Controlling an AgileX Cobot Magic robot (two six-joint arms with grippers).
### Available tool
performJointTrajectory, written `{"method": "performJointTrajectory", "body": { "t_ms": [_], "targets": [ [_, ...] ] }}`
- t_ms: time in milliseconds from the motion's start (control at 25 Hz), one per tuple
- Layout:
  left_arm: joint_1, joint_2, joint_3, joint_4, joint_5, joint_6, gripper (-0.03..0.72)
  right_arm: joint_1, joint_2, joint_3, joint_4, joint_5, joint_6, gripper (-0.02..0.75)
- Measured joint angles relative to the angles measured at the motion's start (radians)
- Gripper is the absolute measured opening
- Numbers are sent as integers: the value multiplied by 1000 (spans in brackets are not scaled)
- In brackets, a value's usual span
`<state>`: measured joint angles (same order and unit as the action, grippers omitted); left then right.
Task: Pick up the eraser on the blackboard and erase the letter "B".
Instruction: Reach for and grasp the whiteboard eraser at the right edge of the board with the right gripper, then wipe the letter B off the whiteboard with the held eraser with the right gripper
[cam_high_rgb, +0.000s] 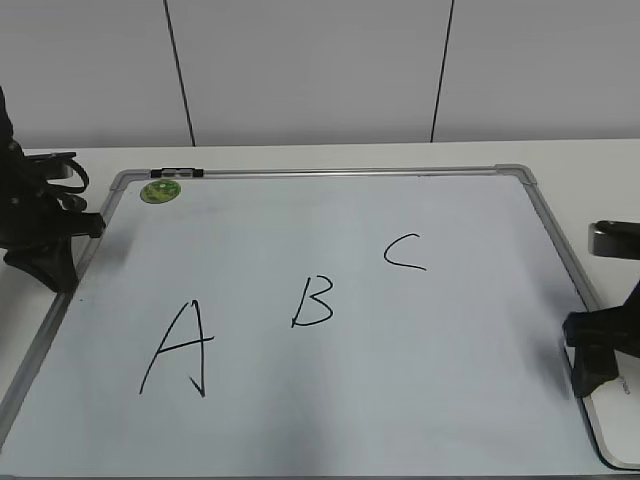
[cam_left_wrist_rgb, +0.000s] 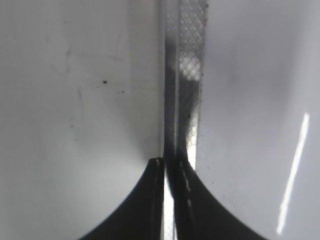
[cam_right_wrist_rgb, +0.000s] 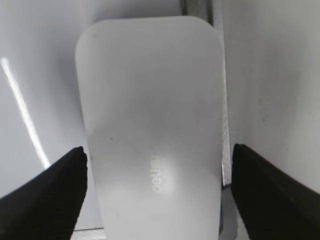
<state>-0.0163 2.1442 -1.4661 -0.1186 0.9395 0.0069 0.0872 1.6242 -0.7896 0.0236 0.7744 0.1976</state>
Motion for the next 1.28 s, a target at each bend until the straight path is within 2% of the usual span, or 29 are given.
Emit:
{"method": "performJointTrajectory", "body": {
  "t_ms": [240,480,880,1120,1280],
  "targets": [
    [0,0,0,0,0,0,20,0,59,0,9,-16,-14,661],
    [0,0,0,0,0,0,20,0,59,-2,6,-25,-18,532],
    [0,0,0,0,0,0,20,0,59,-7,1,-19,-23,521],
    [0,0,0,4,0,0,20,26,70,-174,1,152,-47,521],
    [0,0,0,4,-2,0,20,121,141,-380,1,277,-58,521]
  ]
}}
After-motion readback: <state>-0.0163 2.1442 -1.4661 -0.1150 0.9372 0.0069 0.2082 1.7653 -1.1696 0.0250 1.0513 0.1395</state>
